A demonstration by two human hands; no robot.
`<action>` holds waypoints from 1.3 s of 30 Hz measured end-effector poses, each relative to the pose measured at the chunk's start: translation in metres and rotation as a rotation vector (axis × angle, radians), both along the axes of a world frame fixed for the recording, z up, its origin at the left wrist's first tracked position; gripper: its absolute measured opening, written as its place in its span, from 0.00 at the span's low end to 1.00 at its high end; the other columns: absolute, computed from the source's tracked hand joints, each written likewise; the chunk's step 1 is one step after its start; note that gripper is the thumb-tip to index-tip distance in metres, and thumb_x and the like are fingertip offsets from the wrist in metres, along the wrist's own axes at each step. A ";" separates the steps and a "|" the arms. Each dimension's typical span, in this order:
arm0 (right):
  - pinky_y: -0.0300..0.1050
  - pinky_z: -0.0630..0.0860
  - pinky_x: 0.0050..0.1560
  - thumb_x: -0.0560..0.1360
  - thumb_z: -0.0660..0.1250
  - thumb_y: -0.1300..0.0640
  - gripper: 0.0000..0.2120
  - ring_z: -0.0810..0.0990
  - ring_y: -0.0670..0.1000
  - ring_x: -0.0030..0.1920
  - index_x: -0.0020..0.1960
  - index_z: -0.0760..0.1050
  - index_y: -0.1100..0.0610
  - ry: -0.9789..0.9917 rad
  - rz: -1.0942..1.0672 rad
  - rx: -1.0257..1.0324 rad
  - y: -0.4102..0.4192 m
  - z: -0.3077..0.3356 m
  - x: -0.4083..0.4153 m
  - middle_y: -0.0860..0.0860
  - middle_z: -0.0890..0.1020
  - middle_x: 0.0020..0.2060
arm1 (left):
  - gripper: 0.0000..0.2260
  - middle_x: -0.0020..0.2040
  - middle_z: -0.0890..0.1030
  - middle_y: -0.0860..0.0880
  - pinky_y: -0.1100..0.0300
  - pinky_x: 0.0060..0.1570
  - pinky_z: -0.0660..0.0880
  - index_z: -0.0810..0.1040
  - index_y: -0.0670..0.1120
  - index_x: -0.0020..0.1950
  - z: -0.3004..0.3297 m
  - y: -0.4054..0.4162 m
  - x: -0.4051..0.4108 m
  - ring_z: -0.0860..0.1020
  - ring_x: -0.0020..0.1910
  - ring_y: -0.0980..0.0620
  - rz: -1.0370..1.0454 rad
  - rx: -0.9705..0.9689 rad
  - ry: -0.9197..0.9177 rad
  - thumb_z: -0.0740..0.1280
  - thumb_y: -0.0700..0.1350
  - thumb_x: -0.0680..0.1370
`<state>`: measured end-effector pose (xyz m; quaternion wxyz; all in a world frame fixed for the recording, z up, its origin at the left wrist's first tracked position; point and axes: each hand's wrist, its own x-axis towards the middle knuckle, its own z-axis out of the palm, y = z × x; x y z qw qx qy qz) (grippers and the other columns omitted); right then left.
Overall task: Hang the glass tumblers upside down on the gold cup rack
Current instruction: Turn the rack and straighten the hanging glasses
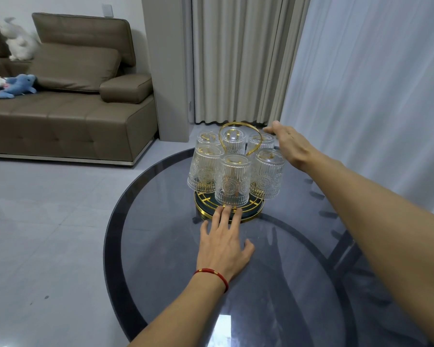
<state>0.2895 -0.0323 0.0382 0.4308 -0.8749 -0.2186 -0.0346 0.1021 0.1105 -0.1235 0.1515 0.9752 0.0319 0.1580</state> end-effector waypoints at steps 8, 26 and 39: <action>0.60 0.65 0.74 0.77 0.47 0.32 0.36 0.71 0.53 0.72 0.74 0.72 0.51 -0.038 0.006 0.073 0.014 0.014 -0.008 0.50 0.76 0.72 | 0.32 0.81 0.58 0.48 0.39 0.75 0.57 0.55 0.51 0.81 0.000 -0.001 0.000 0.51 0.80 0.47 -0.001 0.005 0.009 0.58 0.58 0.78; 0.67 0.56 0.77 0.68 0.38 0.18 0.52 0.74 0.56 0.72 0.58 0.85 0.52 0.172 0.099 -0.252 0.075 0.050 0.007 0.52 0.81 0.68 | 0.33 0.82 0.55 0.48 0.39 0.77 0.54 0.53 0.52 0.81 -0.002 -0.001 0.001 0.49 0.81 0.47 0.000 -0.002 0.026 0.56 0.58 0.77; 0.67 0.44 0.78 0.74 0.34 0.23 0.51 0.58 0.58 0.82 0.82 0.60 0.57 0.275 0.108 -0.288 0.092 0.055 0.014 0.52 0.74 0.75 | 0.33 0.83 0.54 0.47 0.38 0.78 0.50 0.51 0.52 0.81 -0.003 -0.001 0.002 0.47 0.82 0.46 -0.008 -0.012 0.046 0.56 0.58 0.78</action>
